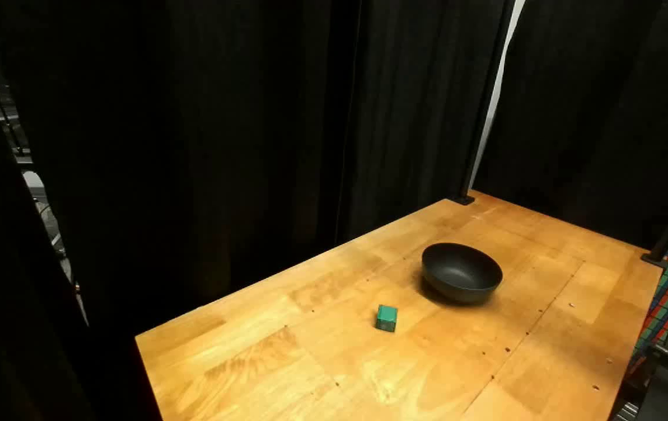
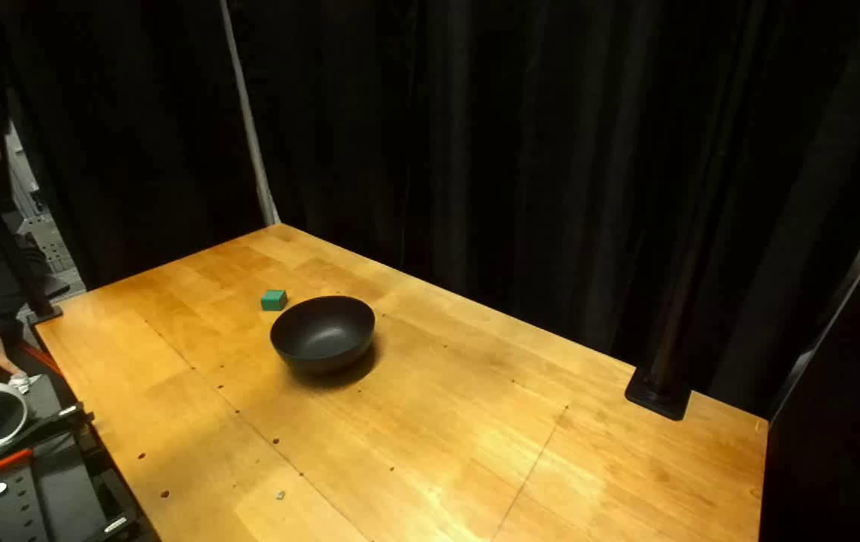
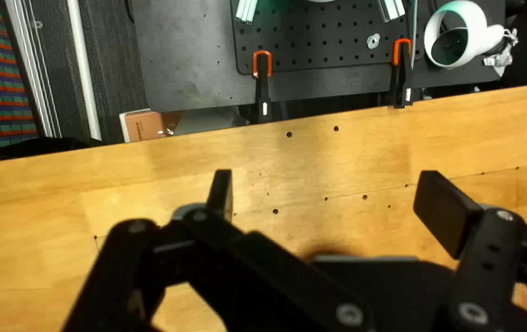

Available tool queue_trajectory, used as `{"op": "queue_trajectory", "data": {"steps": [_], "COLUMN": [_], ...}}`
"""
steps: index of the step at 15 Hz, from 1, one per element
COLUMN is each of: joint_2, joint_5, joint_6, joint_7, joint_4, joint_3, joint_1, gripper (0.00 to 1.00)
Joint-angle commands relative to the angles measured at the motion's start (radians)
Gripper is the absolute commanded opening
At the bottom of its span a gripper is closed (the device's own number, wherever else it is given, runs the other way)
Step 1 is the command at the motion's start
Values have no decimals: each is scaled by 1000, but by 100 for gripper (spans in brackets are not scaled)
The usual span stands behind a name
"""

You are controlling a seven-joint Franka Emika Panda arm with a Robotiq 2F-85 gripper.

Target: Put the block in the bowl

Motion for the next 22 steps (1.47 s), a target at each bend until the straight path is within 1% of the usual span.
{"op": "queue_trajectory", "data": {"steps": [1,5,8,11,13,16,17,18,20,22], "joint_2": [1,-4,78,183,275,430,480,541,656,761], "joint_5": [1,1,55,148,198,262,272,267,236,204], "joint_6": [-1,-1,113,278,408,638,700,795,928,1025], "joint_7": [0,0,61,83,97,128,140,165,217,267], "joint_4": [5,12,-11,-46,-65,-86,-78,-75,-45,-4], "joint_3": [1,1,67,129,178,251,271,296,332,354], "joint_1": [-1,-1,51,117,161,218,231,242,256,267], "gripper": [100,100,100,100,100,100,100,100,100,100]}}
